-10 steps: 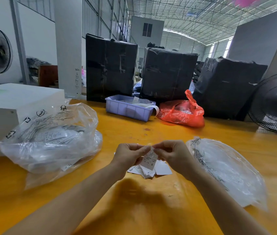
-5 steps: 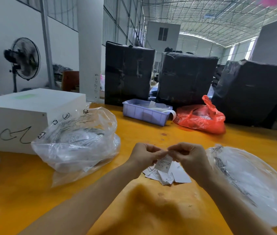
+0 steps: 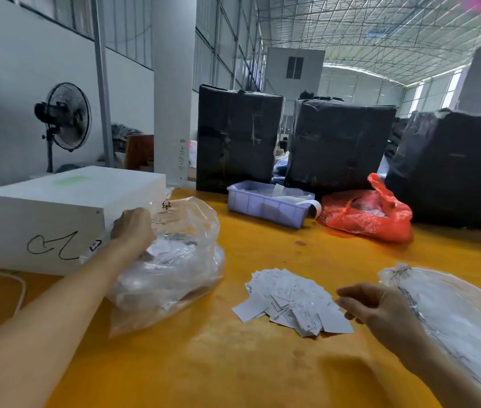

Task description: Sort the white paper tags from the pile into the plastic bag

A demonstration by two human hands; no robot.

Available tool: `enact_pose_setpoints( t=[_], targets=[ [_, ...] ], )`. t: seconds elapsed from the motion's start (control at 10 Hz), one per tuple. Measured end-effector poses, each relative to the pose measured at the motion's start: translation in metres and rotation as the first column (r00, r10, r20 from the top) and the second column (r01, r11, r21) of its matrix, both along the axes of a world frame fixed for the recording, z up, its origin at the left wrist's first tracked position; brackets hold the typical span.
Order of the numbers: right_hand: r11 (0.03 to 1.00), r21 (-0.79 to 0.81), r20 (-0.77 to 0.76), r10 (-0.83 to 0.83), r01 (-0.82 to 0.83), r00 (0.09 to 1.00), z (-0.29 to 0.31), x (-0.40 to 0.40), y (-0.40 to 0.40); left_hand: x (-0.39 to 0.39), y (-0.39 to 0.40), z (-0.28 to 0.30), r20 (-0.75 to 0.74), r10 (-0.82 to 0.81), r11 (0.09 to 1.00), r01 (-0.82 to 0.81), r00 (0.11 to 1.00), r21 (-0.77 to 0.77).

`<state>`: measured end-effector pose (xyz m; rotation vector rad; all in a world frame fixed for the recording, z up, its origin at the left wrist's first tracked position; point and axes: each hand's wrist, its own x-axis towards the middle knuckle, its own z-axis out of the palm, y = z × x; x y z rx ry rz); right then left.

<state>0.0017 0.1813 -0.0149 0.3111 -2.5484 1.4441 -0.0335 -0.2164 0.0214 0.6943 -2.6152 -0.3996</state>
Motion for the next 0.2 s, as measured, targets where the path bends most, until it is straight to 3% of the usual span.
enact_pose_setpoints(
  t=[0.1, 0.2],
  targets=[
    [1.000, 0.020, -0.020, -0.023, 0.023, 1.000, 0.003, 0.011, 0.009, -0.005, 0.006, -0.008, 0.133, 0.025, 0.970, 0.008, 0.991, -0.243],
    [0.993, -0.065, -0.132, -0.102, 0.094, 0.986, 0.016, 0.032, 0.033, 0.006, 0.003, -0.009, 0.062, -0.040, 0.956, 0.056, 0.997, -0.290]
  ],
)
